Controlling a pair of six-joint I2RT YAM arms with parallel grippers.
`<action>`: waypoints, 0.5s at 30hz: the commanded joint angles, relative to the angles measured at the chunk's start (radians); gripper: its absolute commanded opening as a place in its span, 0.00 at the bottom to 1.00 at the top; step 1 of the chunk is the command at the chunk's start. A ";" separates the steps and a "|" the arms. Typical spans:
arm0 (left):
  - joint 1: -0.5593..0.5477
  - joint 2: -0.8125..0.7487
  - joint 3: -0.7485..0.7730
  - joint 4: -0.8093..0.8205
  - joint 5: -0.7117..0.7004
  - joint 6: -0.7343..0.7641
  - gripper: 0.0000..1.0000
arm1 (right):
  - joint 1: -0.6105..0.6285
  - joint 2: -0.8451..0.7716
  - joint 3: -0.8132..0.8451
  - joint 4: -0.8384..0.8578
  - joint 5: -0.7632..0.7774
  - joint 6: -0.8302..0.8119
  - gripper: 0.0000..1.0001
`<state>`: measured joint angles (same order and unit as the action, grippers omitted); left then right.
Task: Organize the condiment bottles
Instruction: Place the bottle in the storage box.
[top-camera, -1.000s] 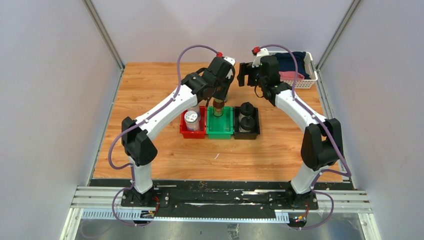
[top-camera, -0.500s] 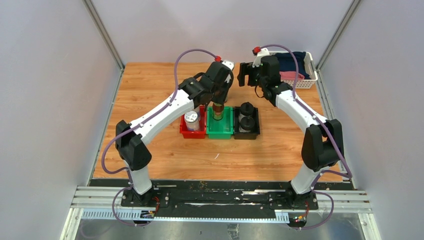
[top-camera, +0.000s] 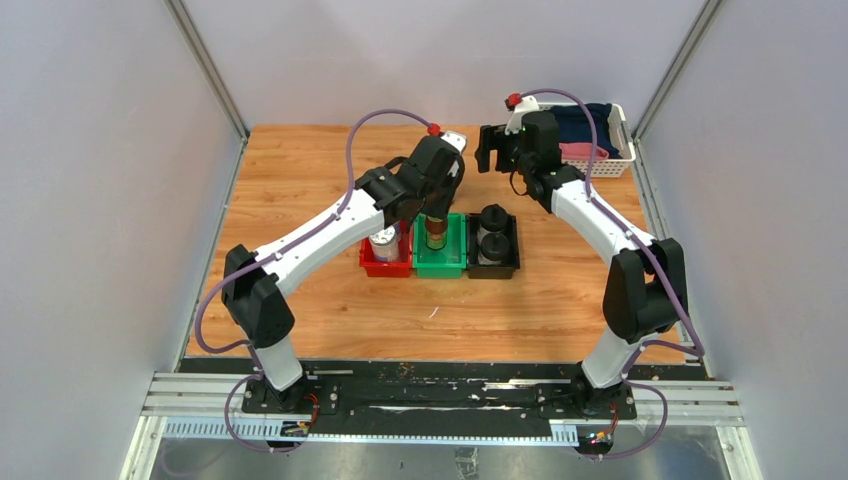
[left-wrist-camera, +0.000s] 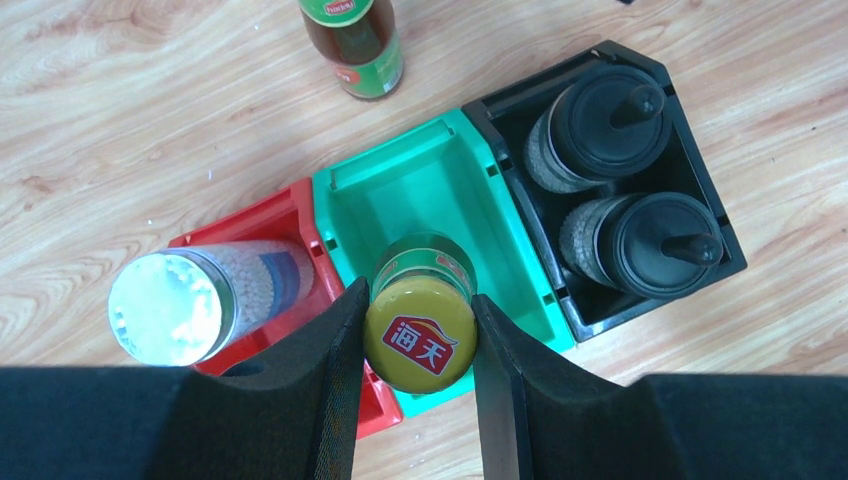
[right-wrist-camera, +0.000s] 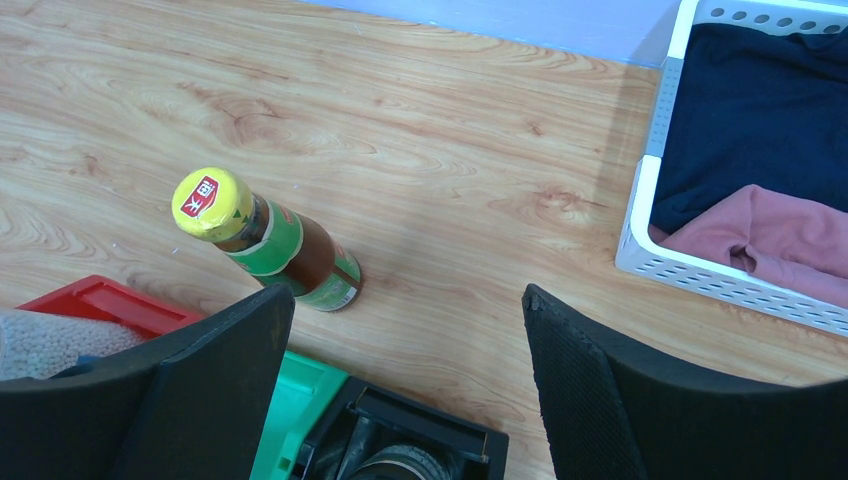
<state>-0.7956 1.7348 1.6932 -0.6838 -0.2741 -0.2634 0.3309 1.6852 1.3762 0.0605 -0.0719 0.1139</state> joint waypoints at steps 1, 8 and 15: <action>-0.018 -0.075 -0.001 0.098 -0.009 -0.007 0.00 | -0.015 -0.024 -0.008 0.011 0.020 0.004 0.88; -0.033 -0.077 -0.016 0.102 -0.011 -0.004 0.00 | -0.015 -0.022 -0.005 0.009 0.023 0.001 0.88; -0.043 -0.081 -0.028 0.106 -0.014 -0.004 0.00 | -0.014 -0.021 -0.005 0.007 0.021 0.000 0.88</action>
<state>-0.8261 1.7222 1.6615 -0.6651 -0.2729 -0.2657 0.3309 1.6852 1.3762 0.0601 -0.0666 0.1135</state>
